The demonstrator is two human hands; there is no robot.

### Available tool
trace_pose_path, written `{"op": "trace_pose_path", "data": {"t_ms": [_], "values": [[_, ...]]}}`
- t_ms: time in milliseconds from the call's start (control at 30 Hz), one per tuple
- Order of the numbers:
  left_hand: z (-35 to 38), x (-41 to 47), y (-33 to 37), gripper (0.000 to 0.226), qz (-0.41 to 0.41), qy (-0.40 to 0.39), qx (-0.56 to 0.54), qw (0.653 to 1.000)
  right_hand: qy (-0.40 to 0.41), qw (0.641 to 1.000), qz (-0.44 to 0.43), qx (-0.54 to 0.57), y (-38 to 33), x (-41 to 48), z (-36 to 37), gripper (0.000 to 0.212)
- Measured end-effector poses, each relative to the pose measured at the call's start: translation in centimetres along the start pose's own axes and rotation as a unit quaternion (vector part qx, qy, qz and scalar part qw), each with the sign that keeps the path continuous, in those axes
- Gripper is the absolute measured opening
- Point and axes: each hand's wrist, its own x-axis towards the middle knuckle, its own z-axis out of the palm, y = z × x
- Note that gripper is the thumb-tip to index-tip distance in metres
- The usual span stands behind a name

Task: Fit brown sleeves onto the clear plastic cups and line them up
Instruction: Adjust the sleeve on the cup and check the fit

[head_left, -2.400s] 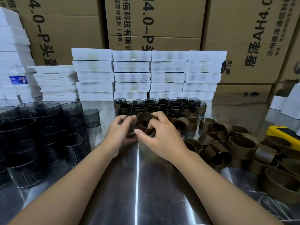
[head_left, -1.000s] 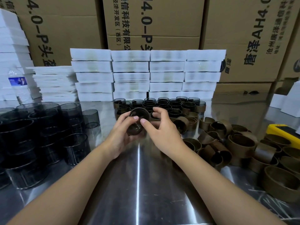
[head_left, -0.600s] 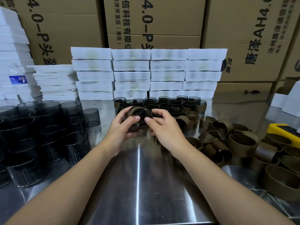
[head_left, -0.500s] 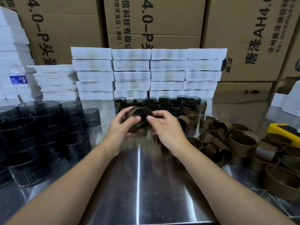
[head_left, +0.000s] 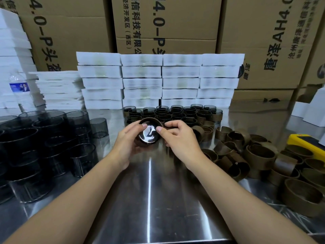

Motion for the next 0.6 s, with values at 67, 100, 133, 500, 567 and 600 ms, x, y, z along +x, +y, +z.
{"op": "trace_pose_path", "data": {"t_ms": [67, 100, 133, 500, 567, 600], "values": [[0.1, -0.1, 0.0, 0.025, -0.028, -0.032, -0.039, 0.998, 0.005, 1.000, -0.005, 0.021, -0.3, -0.1, 0.1, 0.027], [0.1, -0.1, -0.1, 0.027, -0.038, -0.052, -0.059, 0.996, 0.006, 1.000, -0.008, 0.026, -0.4, -0.3, 0.1, 0.028], [0.2, -0.1, -0.1, 0.029, -0.046, -0.067, -0.081, 0.993, 0.005, 1.000, -0.013, 0.024, -0.5, -0.4, 0.2, 0.030], [0.9, -0.2, -0.2, 0.033, -0.063, -0.115, -0.154, 0.979, -0.052, 0.997, 0.050, -0.037, -1.2, -0.8, 0.0, 0.051], [1.0, -0.2, -0.2, 0.036, -0.060, -0.105, -0.140, 0.983, -0.058, 0.996, 0.048, -0.041, -1.3, -0.8, 0.0, 0.051], [1.1, -0.2, -0.2, 0.038, -0.056, -0.104, -0.135, 0.984, -0.060, 0.996, 0.047, -0.040, -1.3, -0.8, 0.0, 0.050]]}}
